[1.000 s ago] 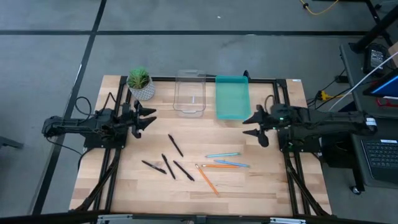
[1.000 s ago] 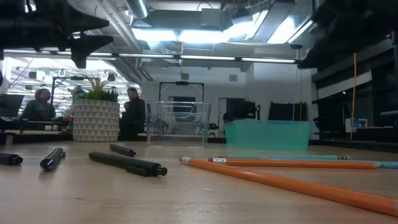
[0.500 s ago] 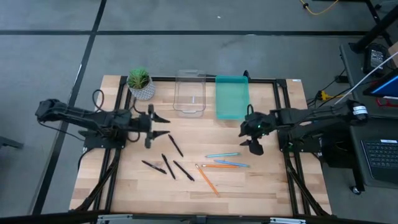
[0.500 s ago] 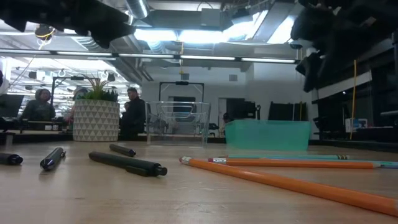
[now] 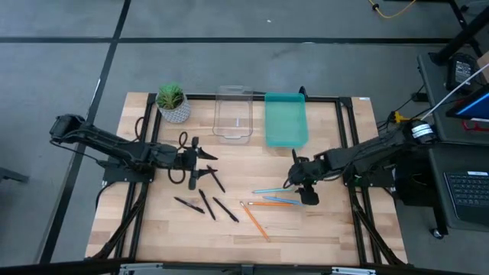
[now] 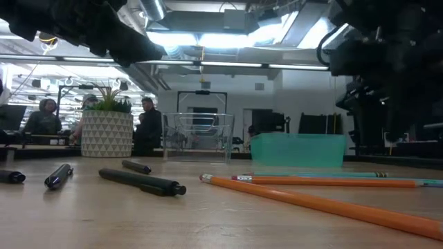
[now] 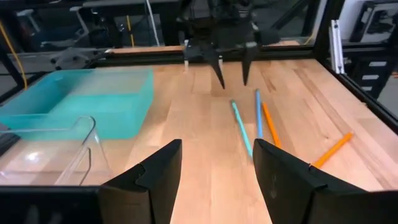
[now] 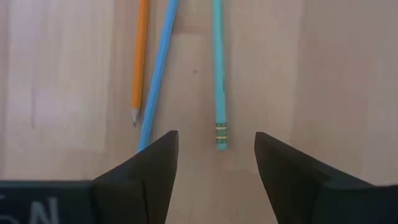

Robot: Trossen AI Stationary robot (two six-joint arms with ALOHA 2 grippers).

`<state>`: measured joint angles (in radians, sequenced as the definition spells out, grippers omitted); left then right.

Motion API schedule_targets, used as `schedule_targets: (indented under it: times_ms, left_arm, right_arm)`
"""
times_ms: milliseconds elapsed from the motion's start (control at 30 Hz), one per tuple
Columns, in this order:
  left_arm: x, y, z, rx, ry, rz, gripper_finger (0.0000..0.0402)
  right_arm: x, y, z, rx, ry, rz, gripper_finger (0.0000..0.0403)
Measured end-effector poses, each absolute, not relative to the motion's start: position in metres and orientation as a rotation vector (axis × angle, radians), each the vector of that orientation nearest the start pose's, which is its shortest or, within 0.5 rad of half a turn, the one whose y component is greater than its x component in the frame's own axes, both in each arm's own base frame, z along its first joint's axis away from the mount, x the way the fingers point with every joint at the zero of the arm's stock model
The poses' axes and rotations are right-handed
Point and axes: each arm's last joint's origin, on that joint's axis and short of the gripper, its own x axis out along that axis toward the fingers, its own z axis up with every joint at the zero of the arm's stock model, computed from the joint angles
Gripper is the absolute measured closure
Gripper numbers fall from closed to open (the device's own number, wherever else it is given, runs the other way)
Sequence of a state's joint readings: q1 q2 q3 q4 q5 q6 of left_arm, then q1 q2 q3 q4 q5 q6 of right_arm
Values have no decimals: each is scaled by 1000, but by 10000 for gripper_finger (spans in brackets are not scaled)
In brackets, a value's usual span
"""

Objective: Sort pens & pencils
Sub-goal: Put the light blue pencil into the blue bin

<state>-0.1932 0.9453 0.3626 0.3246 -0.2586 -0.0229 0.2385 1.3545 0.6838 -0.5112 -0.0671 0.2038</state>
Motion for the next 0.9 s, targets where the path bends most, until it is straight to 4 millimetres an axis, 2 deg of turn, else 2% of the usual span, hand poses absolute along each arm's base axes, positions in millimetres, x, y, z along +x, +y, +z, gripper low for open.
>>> schedule_targets:
  times_ms: [200, 467, 733, 900]
  left_arm:
    - [195, -30, 209, 31, 231, 78, 210]
    - [195, -30, 210, 31, 228, 85, 210]
    - [195, -30, 210, 30, 223, 85, 210]
    - [195, -30, 210, 29, 219, 85, 210]
  right_arm:
    - [236, 67, 153, 38, 1266, 112, 190]
    - [253, 71, 138, 3, 1327, 103, 190]
    - [254, 71, 129, 28, 1376, 56, 191]
    - [251, 70, 128, 14, 1413, 42, 220]
